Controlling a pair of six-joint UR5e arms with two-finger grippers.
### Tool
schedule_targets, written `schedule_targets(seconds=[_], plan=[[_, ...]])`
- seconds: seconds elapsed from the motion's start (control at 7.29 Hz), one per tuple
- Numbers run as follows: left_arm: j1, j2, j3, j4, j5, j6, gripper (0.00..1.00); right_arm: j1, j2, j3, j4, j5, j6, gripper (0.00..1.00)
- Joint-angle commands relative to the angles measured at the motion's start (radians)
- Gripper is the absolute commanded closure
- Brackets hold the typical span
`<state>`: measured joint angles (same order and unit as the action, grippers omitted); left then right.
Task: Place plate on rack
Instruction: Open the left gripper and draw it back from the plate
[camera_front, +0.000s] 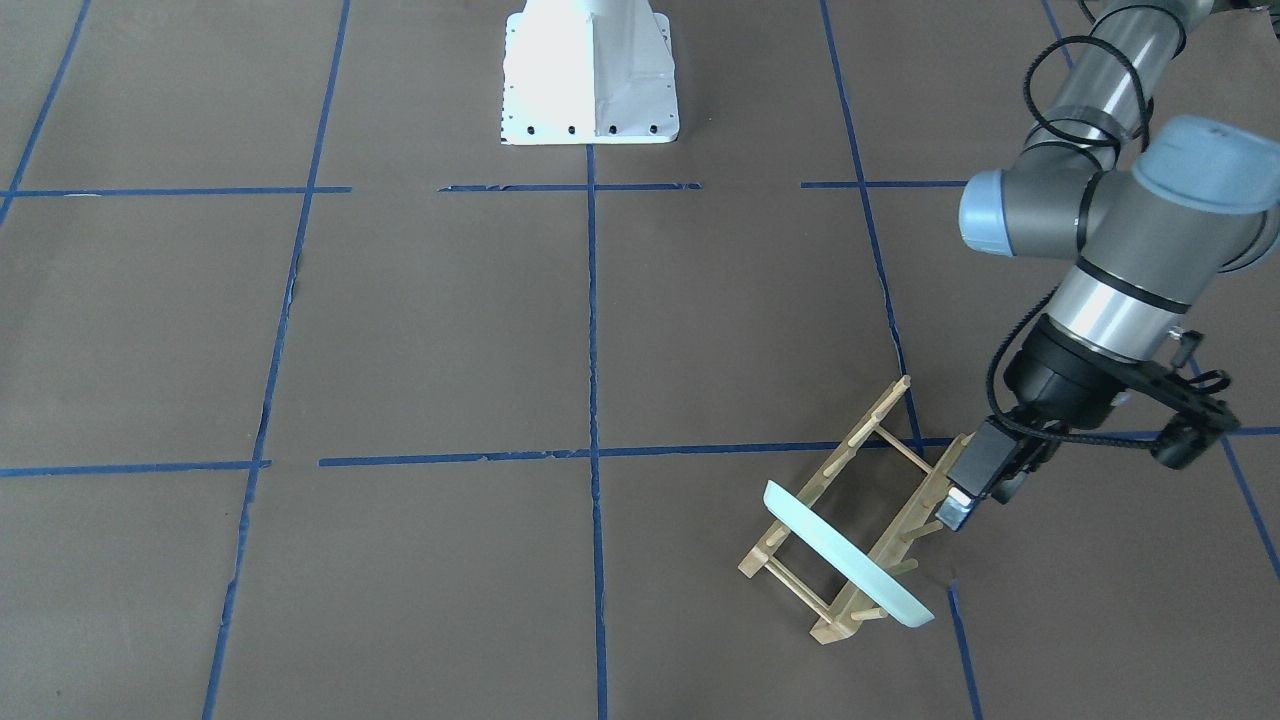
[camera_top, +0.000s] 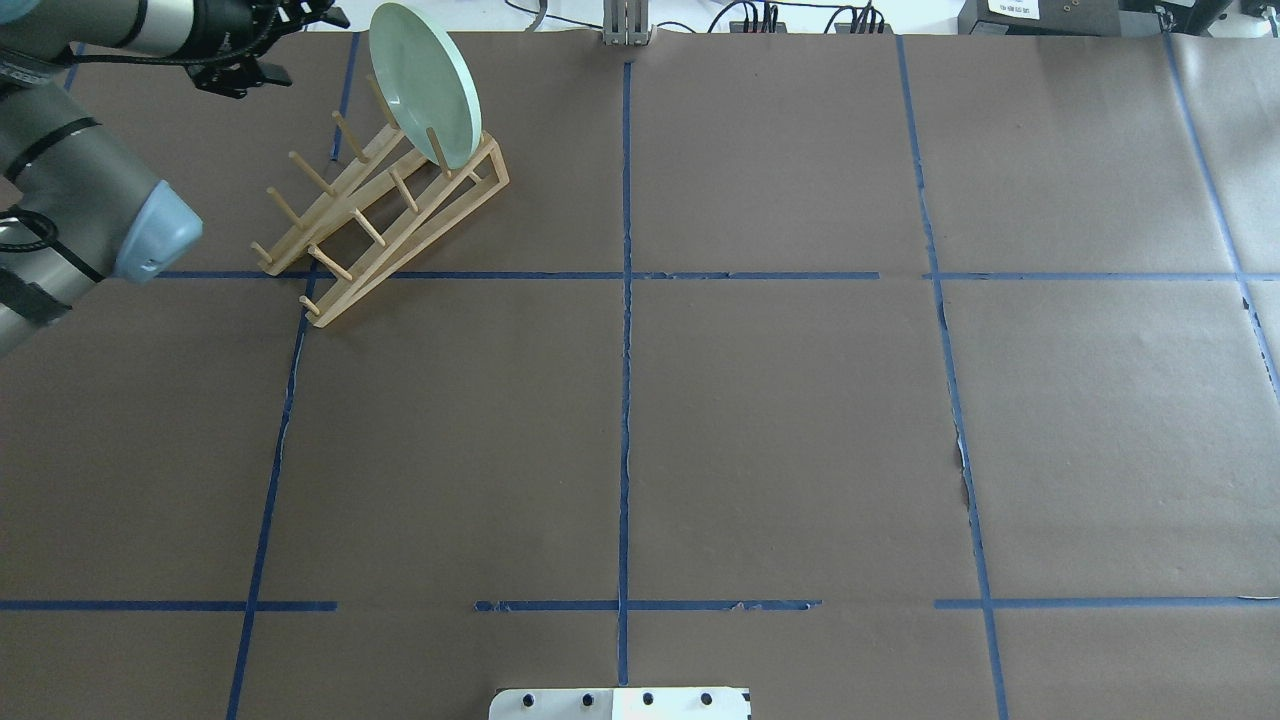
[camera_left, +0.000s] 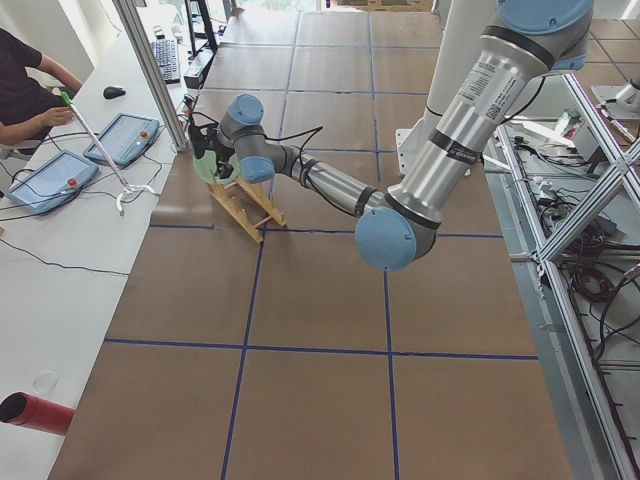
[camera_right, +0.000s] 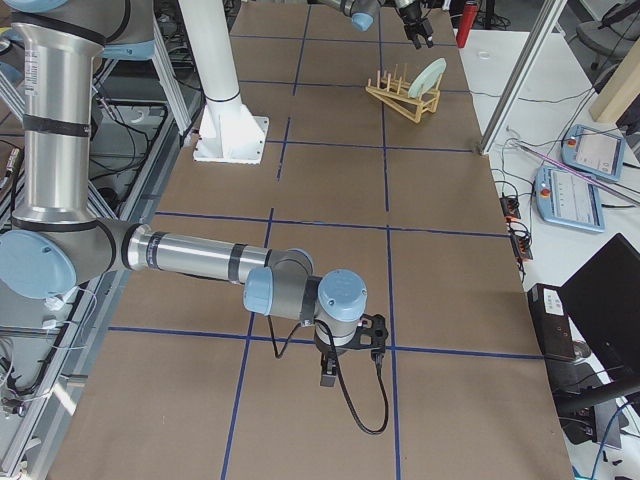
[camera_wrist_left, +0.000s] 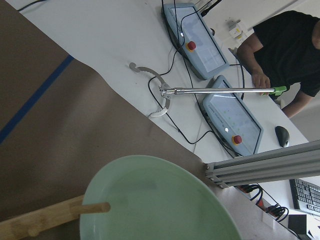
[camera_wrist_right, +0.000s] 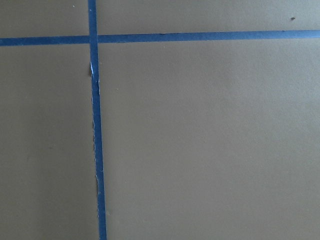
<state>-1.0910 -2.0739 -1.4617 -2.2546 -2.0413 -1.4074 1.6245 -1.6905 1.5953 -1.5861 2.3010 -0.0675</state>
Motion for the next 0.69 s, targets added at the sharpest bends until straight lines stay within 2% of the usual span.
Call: schedule_targets(seconds=[0.0,0.27,0.41,0.55], plan=[[-0.114,0.136,-0.099,0.316,-0.115,0.529,0.0,0.0,0.0,0.0,0.0,0.0,0.0,0.0],[-0.22,0.246,-0.201,0.526,-0.12,0.954,0.0,0.0,0.0,0.0,0.0,0.0,0.0,0.0],[-0.307,0.312,-0.216,0.588,-0.125,1.181,0.0,0.0,0.0,0.0,0.0,0.0,0.0,0.0],[-0.395,0.393,-0.209,0.586,-0.16,1.303,0.0,0.0,0.0,0.0,0.0,0.0,0.0,0.0]])
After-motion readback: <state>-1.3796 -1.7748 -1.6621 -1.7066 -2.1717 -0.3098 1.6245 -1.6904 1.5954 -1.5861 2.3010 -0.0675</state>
